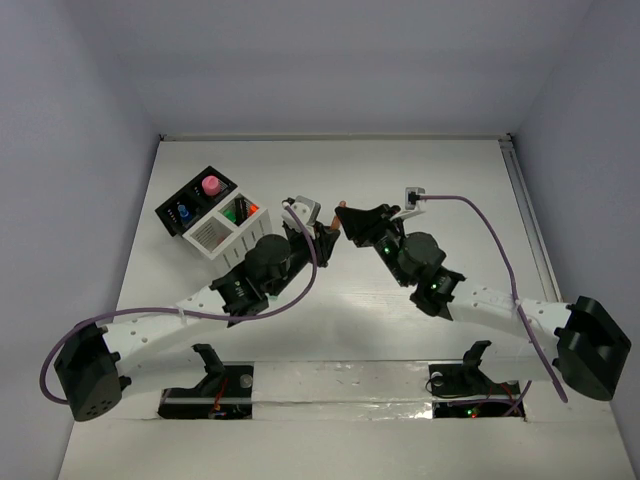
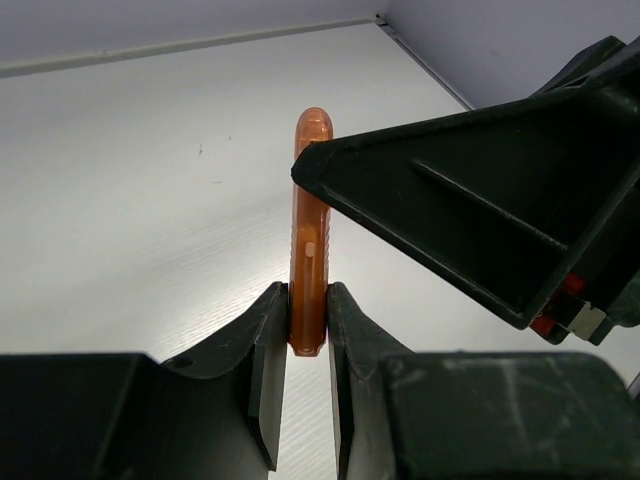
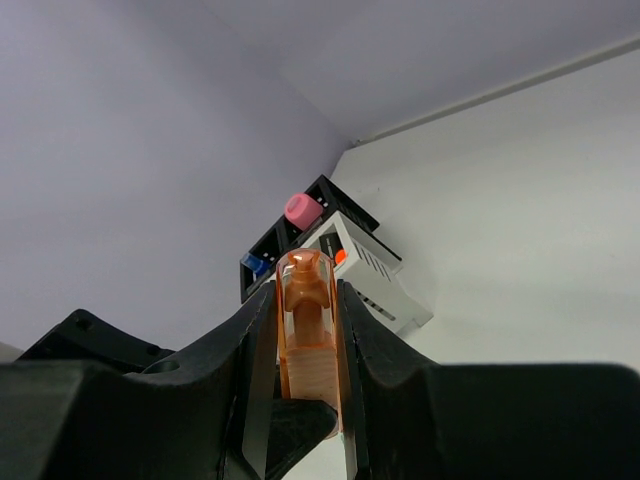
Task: Sort the stationery into containers
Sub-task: Close the pen cap on the pen.
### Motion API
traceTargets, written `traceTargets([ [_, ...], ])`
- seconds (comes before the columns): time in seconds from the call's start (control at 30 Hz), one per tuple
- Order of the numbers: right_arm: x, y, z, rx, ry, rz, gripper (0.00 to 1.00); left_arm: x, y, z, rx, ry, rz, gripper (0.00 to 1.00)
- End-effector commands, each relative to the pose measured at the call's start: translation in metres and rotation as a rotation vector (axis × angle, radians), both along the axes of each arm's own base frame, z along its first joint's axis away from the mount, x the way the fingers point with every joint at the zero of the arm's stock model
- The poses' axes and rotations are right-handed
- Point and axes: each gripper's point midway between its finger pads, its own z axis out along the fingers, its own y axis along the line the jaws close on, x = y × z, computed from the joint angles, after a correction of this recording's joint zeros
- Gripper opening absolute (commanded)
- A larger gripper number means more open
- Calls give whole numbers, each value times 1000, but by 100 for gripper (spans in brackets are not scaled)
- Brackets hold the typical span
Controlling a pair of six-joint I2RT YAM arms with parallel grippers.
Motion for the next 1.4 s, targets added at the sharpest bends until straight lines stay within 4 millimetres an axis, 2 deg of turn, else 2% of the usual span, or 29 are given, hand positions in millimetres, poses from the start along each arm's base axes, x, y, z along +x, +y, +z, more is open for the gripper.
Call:
traceTargets([
  [0.0, -87, 36, -145, -371, 292, 352, 0, 6, 70, 225, -597, -400, 186, 0],
  [0.1, -92, 42, -154, -399, 312, 365, 0, 7, 77, 237, -627, -413, 179, 0],
  [0.27, -93, 33, -166, -422, 348, 339, 0, -12, 92, 266, -664, -464, 132, 0],
  [0.4, -95, 32, -174, -445, 366, 346, 0, -15, 110, 273, -657, -487, 177, 0],
  [0.5, -104, 38, -180, -439, 381, 402, 0, -9, 117, 268, -636, -482, 217, 0],
  [0.57, -110, 44, -180, -422, 384, 432, 0, -3, 113, 260, -632, -466, 218, 0],
  [0.63, -119, 53, -184, -435, 389, 467, 0, 4, 98, 250, -620, -440, 179, 0],
  [0.67, -117, 58, -178, -425, 379, 471, 0, 6, 93, 244, -621, -427, 170, 0],
  [0.7, -125, 65, -177, -421, 378, 510, 0, 12, 88, 239, -610, -418, 170, 0],
  [0.73, -129, 71, -182, -429, 389, 532, 0, 14, 90, 240, -609, -421, 189, 0],
  [0.77, -135, 77, -180, -430, 387, 556, 0, 15, 96, 251, -612, -443, 209, 0],
  [0.83, -135, 76, -184, -438, 400, 553, 0, 21, 111, 261, -575, -473, 257, 0],
  [0.87, -136, 73, -185, -437, 402, 548, 0, 17, 119, 276, -590, -497, 263, 0],
  [0.9, -134, 65, -191, -447, 410, 520, 0, 14, 128, 282, -596, -513, 280, 0],
  [1.0, -132, 53, -183, -444, 392, 484, 0, 13, 141, 290, -598, -541, 305, 0],
  [1.03, -135, 51, -184, -448, 399, 489, 0, 17, 145, 289, -597, -535, 318, 0],
  [1.13, -137, 54, -185, -447, 402, 511, 0, 20, 129, 275, -597, -495, 257, 0],
  [1.17, -134, 60, -177, -438, 385, 511, 0, 23, 122, 259, -602, -454, 232, 0],
  [1.2, -129, 64, -172, -436, 370, 498, 0, 20, 121, 253, -616, -440, 213, 0],
  [1.23, -125, 69, -161, -424, 338, 493, 0, 17, 118, 244, -627, -423, 189, 0],
  [1.27, -116, 77, -141, -388, 302, 484, 0, 21, 113, 219, -627, -368, 180, 0],
  [1.33, -103, 85, -120, -363, 250, 467, 0, 15, 117, 205, -633, -336, 183, 0],
  [1.37, -96, 93, -98, -335, 209, 455, 0, 15, 119, 196, -630, -318, 194, 0],
])
